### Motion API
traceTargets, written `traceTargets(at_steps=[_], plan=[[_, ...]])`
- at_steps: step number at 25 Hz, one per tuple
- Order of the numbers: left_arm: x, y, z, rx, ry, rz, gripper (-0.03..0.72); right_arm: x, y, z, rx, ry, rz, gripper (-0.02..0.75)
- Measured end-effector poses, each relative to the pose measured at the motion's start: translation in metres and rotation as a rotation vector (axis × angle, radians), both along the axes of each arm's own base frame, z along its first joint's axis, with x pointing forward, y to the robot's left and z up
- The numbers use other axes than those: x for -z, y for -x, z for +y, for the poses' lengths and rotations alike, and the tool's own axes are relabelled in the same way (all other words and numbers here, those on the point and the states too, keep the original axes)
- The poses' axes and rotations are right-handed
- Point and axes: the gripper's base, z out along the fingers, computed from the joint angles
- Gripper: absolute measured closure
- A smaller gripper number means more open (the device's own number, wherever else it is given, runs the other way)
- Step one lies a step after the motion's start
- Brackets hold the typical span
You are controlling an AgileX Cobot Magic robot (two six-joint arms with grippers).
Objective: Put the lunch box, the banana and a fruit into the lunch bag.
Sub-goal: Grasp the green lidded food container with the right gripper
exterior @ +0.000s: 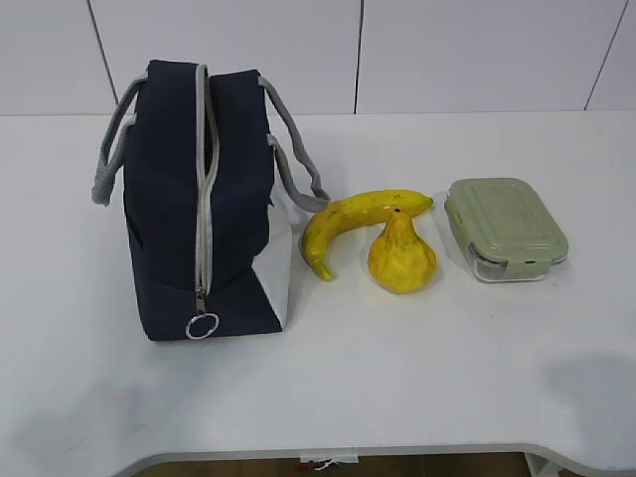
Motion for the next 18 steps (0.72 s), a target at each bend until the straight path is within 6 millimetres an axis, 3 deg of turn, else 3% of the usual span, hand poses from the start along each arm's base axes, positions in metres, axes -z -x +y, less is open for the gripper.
traceTargets(at_steps=[9, 18], plan=[[0.000, 0.000, 0.000, 0.000, 0.000, 0.000, 0.454, -0.039, -0.039, 0.006, 0.024, -0.116, 0.159, 0.376], [0.000, 0.000, 0.000, 0.000, 0.000, 0.000, 0.454, -0.036, -0.086, 0.010, 0.046, -0.145, 0.363, 0.375]])
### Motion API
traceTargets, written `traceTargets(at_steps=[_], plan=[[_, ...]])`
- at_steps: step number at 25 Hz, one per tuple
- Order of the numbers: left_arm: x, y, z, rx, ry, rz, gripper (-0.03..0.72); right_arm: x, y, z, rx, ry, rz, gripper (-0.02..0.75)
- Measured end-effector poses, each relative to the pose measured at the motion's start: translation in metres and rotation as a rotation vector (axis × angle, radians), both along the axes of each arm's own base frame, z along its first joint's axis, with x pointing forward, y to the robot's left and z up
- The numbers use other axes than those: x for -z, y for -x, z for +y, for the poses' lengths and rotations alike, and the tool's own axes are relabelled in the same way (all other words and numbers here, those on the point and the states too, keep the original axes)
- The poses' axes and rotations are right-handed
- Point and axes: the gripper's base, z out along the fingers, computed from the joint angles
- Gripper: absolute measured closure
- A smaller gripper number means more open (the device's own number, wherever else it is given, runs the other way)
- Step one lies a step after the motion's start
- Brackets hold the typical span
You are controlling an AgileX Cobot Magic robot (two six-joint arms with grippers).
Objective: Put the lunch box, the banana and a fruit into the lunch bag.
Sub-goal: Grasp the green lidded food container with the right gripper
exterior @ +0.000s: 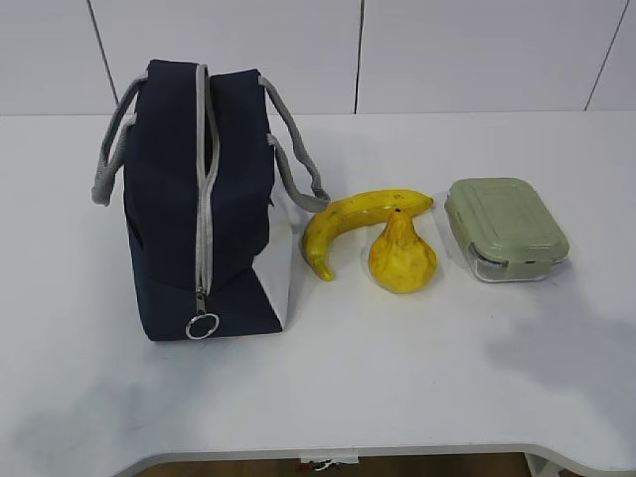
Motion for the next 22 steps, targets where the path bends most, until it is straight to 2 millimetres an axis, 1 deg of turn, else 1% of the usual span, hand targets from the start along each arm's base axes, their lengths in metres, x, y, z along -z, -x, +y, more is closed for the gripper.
traceTargets(at_steps=[4, 7, 13, 18, 22], plan=[[0.000, 0.000, 0.000, 0.000, 0.000, 0.000, 0.454, 0.010, -0.026, 0.001, 0.001, 0.005, 0.123, 0.375], [0.000, 0.000, 0.000, 0.000, 0.000, 0.000, 0.453, 0.012, -0.046, -0.001, 0.007, 0.039, 0.182, 0.376], [0.000, 0.000, 0.000, 0.000, 0.000, 0.000, 0.453, -0.002, -0.083, -0.007, 0.025, 0.133, 0.165, 0.375], [0.000, 0.000, 0.000, 0.000, 0.000, 0.000, 0.453, -0.010, -0.114, -0.008, 0.029, 0.166, 0.170, 0.376], [0.000, 0.000, 0.000, 0.000, 0.000, 0.000, 0.453, -0.016, -0.139, -0.008, 0.034, 0.173, 0.167, 0.408]])
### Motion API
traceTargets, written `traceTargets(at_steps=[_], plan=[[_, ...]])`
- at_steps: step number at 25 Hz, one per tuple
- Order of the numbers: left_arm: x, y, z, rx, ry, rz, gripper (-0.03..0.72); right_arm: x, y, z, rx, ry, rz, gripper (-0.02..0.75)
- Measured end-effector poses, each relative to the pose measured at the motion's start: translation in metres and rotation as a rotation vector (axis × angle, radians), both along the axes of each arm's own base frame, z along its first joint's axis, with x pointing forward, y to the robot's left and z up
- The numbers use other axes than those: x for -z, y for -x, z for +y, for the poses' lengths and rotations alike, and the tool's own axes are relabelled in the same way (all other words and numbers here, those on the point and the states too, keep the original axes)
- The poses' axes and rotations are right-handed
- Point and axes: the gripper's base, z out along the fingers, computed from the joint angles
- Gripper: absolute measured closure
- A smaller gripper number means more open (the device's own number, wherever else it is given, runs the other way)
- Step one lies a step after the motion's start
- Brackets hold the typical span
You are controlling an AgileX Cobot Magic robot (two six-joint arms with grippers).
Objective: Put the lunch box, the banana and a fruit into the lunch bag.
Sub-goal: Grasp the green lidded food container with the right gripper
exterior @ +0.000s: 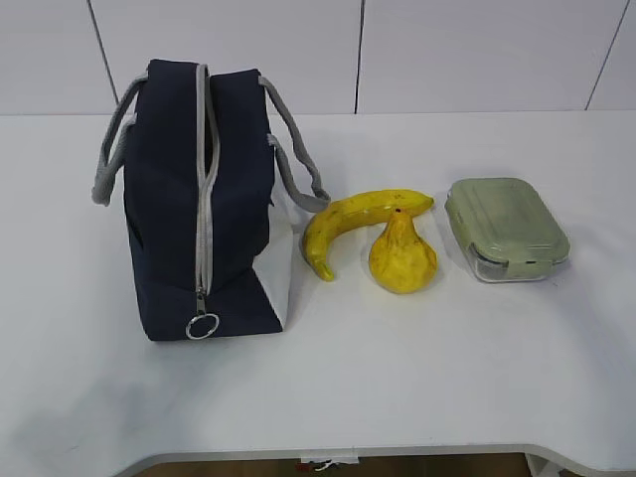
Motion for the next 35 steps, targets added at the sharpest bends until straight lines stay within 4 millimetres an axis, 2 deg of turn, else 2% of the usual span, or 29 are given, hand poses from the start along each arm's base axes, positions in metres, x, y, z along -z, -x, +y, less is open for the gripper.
traceTargets(at_steps=[6, 10, 16, 20, 24, 28, 35], plan=[[0.000, 0.000, 0.000, 0.000, 0.000, 0.000, 0.449, -0.006, -0.034, -0.021, 0.082, -0.029, 0.003, 0.456], [0.000, 0.000, 0.000, 0.000, 0.000, 0.000, 0.449, 0.000, -0.052, -0.036, 0.071, -0.149, 0.032, 0.475], [0.000, 0.000, 0.000, 0.000, 0.000, 0.000, 0.449, 0.025, -0.079, -0.057, 0.015, -0.388, 0.099, 0.480], [0.000, 0.000, 0.000, 0.000, 0.000, 0.000, 0.449, 0.048, -0.097, -0.086, 0.020, -0.550, 0.136, 0.480], [0.000, 0.000, 0.000, 0.000, 0.000, 0.000, 0.449, 0.064, -0.118, -0.111, 0.037, -0.689, 0.069, 0.480], [0.000, 0.000, 0.000, 0.000, 0.000, 0.000, 0.449, 0.079, -0.127, -0.116, 0.039, -0.726, 0.079, 0.480], [0.000, 0.000, 0.000, 0.000, 0.000, 0.000, 0.449, 0.080, -0.127, -0.117, 0.032, -0.711, 0.086, 0.480]])
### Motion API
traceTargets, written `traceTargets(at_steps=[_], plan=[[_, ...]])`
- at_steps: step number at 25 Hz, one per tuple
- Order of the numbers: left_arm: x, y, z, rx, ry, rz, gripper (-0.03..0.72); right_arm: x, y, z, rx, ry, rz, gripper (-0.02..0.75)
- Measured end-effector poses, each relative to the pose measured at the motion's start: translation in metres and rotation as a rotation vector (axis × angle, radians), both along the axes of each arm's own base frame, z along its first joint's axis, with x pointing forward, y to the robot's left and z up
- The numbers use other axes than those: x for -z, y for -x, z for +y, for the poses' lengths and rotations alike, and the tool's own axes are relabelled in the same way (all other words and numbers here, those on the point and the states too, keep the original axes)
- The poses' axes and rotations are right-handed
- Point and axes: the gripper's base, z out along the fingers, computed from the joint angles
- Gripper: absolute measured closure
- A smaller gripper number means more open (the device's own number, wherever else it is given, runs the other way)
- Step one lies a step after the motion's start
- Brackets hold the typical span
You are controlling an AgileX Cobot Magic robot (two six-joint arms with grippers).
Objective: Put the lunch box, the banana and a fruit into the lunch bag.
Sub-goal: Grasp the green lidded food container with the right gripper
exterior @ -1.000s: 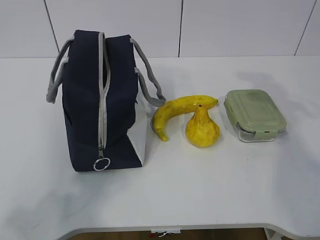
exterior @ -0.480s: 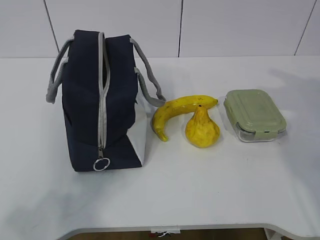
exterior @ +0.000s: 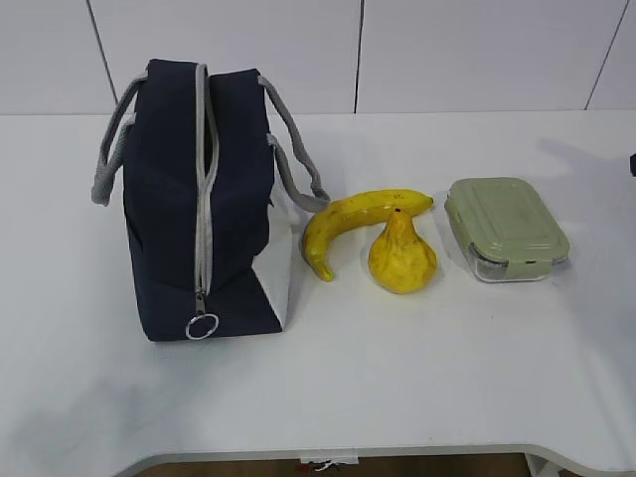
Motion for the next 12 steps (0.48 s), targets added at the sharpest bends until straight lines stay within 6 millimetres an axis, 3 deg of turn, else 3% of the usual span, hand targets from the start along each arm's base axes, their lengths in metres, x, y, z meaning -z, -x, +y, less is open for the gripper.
traceTargets(at_steps=[3, 9, 12], plan=[[0.000, 0.000, 0.000, 0.000, 0.000, 0.000, 0.449, 0.000, 0.000, 0.000, 0.000, 0.001, 0.001, 0.452], [0.000, 0.000, 0.000, 0.000, 0.000, 0.000, 0.449, 0.004, -0.003, -0.001, 0.005, -0.016, 0.005, 0.193], [0.000, 0.000, 0.000, 0.000, 0.000, 0.000, 0.449, 0.016, -0.010, -0.002, 0.004, -0.057, 0.009, 0.148]])
